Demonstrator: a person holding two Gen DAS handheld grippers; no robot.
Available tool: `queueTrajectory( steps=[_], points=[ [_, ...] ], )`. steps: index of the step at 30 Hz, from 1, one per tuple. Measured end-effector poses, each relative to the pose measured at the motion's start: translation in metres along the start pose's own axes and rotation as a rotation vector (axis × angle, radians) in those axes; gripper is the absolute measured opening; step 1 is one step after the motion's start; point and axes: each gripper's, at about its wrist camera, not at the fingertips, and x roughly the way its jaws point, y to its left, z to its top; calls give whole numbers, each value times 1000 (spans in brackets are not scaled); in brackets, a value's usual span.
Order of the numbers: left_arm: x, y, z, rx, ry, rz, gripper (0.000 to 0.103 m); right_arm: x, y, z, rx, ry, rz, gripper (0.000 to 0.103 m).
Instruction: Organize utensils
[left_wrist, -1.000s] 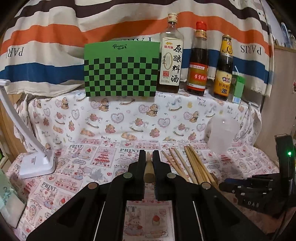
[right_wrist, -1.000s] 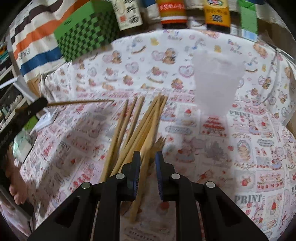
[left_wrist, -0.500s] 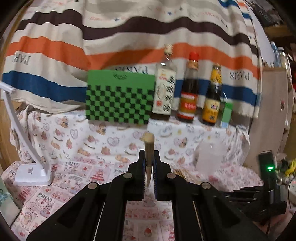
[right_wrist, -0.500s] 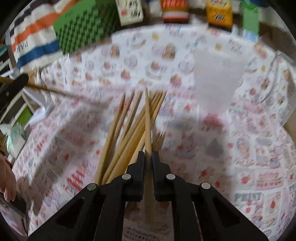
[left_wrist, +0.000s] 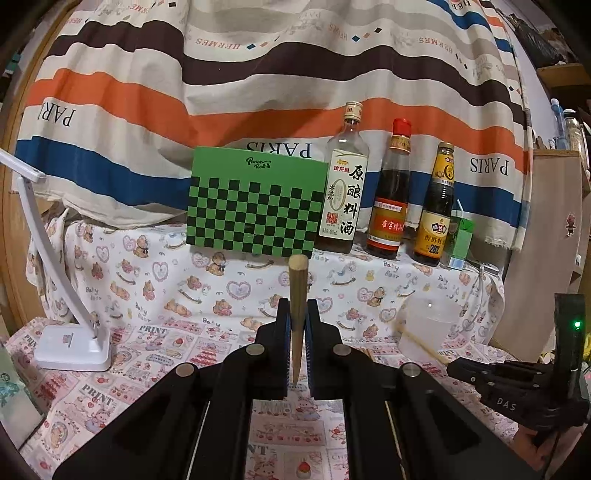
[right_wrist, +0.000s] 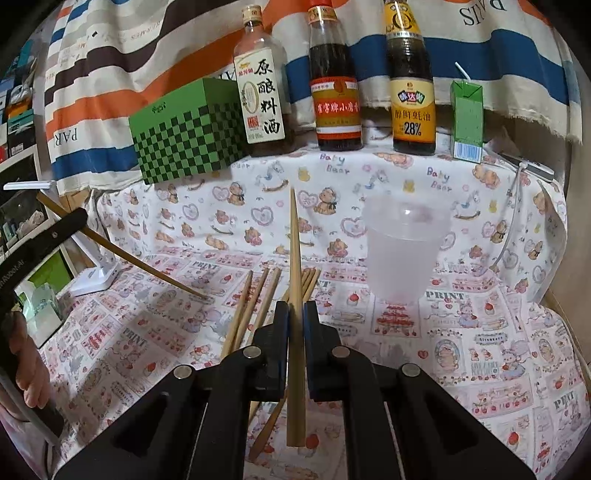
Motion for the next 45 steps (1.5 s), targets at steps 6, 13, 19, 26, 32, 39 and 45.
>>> queueTrajectory(
  steps=[6, 13, 19, 26, 32, 39, 45],
  points=[
    [0, 0, 1, -9, 2, 2, 6, -4, -5, -3, 11, -43, -8, 7],
    [-1, 0, 1, -6, -1, 1, 6, -15, -4, 2, -9, -101, -24, 5],
    [-1, 1, 2, -12, -9, 6, 6, 1, -25, 3, 84, -13, -18, 34],
    [-9, 10, 8, -37, -58, 17, 6, 15, -27, -2, 106, 71, 84, 35],
    [-9, 7, 8, -16, -63, 28, 6, 30, 24, -25, -52, 181, 193, 35],
    [-10, -2, 6, 32, -77, 42, 6, 42, 47, -41, -105, 293, 224, 33],
    [-10, -4, 5, 39, -79, 45, 6, 45, 49, -44, -141, 312, 164, 8]
  ],
)
